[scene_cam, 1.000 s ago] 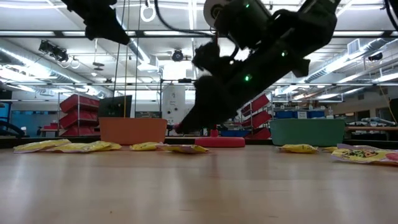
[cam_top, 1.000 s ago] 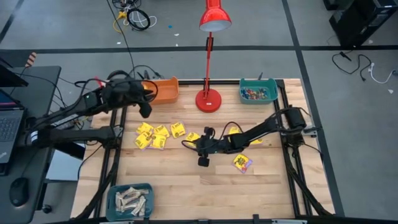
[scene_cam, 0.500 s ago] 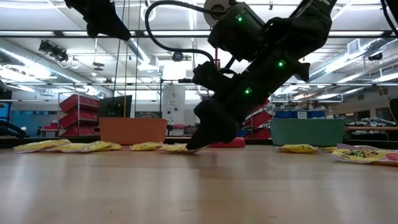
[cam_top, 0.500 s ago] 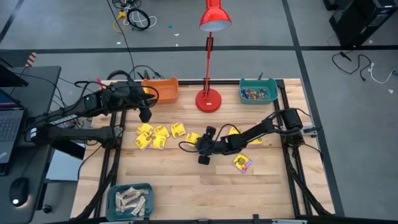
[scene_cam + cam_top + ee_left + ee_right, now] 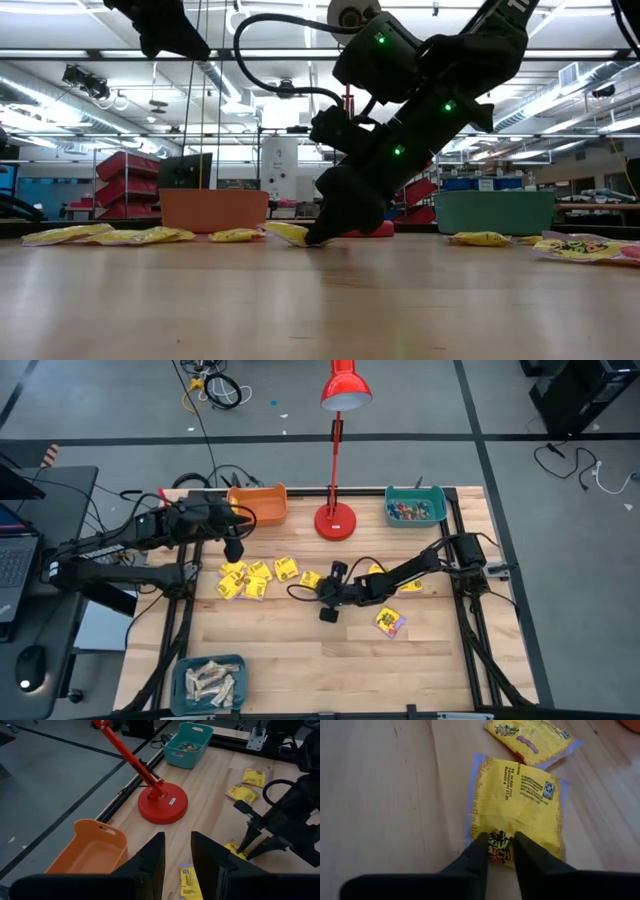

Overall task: Sort candy
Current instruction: Put the yellow candy into the orange bin

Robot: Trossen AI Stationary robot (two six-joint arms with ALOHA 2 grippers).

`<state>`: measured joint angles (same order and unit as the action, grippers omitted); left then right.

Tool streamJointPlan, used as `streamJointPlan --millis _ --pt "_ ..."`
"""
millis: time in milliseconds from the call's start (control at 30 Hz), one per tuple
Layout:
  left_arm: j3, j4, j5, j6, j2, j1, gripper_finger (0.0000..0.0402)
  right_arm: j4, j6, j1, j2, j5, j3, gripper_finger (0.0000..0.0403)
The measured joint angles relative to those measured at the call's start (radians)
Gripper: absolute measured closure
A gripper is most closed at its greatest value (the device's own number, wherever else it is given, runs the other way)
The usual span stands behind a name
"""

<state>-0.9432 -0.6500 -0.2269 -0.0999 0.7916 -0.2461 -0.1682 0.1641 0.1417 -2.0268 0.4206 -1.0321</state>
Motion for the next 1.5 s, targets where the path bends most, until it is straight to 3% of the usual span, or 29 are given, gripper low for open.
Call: streamJointPlan --millis 200,500,700,867,1000,1067,1200,1500 --pt "0.0 -0.028 -0.001 -0.004 0.0 0.022 0.0305 -0.007 -0.003 0.0 0.001 -0.004 0.0 0.0394" --pt "0.046 -0.028 0.01 0.073 -0.002 0.094 0.0305 -0.015 0.023 -0.014 0.06 -0.074 0.003 0.0401" --pt "0.195 0.116 0.121 0.178 -0.001 0.155 0.0305 -0.044 0.082 -0.056 0.149 -0.262 0.003 0.0403" --pt "0.318 0.34 0.243 0.265 0.0 0.212 0.0305 -0.14 0.17 -0.115 0.192 -0.546 0.002 0.0403" --pt "0.381 0.456 0.258 0.305 0.0 0.252 0.0305 -0.281 0.264 -0.165 0.192 -0.8 0.002 0.0403" --pt "0.399 0.482 0.259 0.307 0.0 0.268 0.0305 -0.34 0.301 -0.185 0.192 -0.88 0.002 0.0403" --pt "0.437 0.551 0.284 0.306 0.0 0.299 0.0305 -0.42 0.349 -0.213 0.192 -0.967 0.002 0.0403" --pt "0.512 0.753 0.245 0.306 0.0 0.314 0.0305 -0.456 0.384 -0.237 0.192 -1.026 0.002 0.0403"
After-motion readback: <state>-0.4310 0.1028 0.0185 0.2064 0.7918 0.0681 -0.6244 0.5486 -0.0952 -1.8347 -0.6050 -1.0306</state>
